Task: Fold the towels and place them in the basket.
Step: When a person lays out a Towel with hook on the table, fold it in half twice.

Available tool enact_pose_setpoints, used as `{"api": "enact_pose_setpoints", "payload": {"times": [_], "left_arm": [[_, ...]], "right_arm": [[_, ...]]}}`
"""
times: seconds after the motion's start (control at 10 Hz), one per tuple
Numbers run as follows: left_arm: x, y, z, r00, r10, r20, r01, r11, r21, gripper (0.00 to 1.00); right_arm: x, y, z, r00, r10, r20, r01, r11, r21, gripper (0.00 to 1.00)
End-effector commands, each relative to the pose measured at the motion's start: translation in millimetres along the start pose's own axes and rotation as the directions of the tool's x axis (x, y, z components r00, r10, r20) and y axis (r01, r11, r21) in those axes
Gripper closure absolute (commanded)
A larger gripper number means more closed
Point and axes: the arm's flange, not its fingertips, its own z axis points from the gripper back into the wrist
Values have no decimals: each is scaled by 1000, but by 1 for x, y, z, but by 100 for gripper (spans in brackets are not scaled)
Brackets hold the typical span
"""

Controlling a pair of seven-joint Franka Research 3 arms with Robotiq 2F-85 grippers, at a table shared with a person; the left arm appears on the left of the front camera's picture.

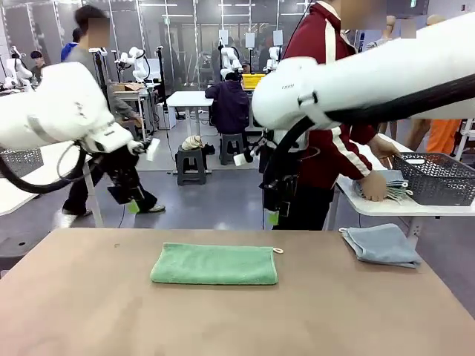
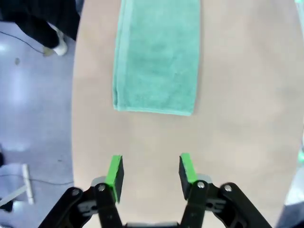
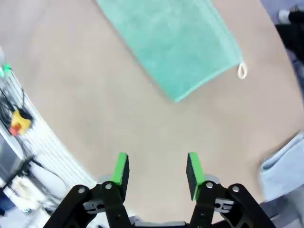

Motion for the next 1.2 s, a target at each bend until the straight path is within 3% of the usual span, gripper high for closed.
{"api": "enact_pose_setpoints", "payload": {"times": [0.0,0.1,0.2,0.3,0.4,0.5,0.6,0.9,1.1], "left_arm": [[-37,-29,14,994,12,110,-11,1000,-3,39],[-55,-29,19,981,60,185,-58,998,-12,39],[-77,-22,22,954,131,268,-119,991,-63,39],[-100,-12,17,930,157,331,-129,986,-104,39],[-123,-2,10,902,154,403,-100,983,-152,39],[-145,6,1,870,142,471,-50,978,-202,39],[-164,14,-10,838,121,532,-3,976,-217,39],[-195,18,-29,774,58,631,62,984,-167,39],[-176,13,-34,785,61,616,31,990,-138,39]], "right_arm": [[-48,26,6,965,-239,108,238,971,17,38],[-64,30,13,916,-362,173,360,932,43,38],[-75,37,15,877,-445,182,435,896,94,38],[-76,44,12,870,-462,170,450,887,104,38],[-74,49,12,898,-394,198,389,919,63,38],[-74,35,29,896,-420,145,410,907,98,38],[-74,35,29,896,-420,145,410,907,98,38],[-74,35,29,896,-420,145,410,907,98,38],[-76,38,27,893,-423,154,412,906,96,38]]}}
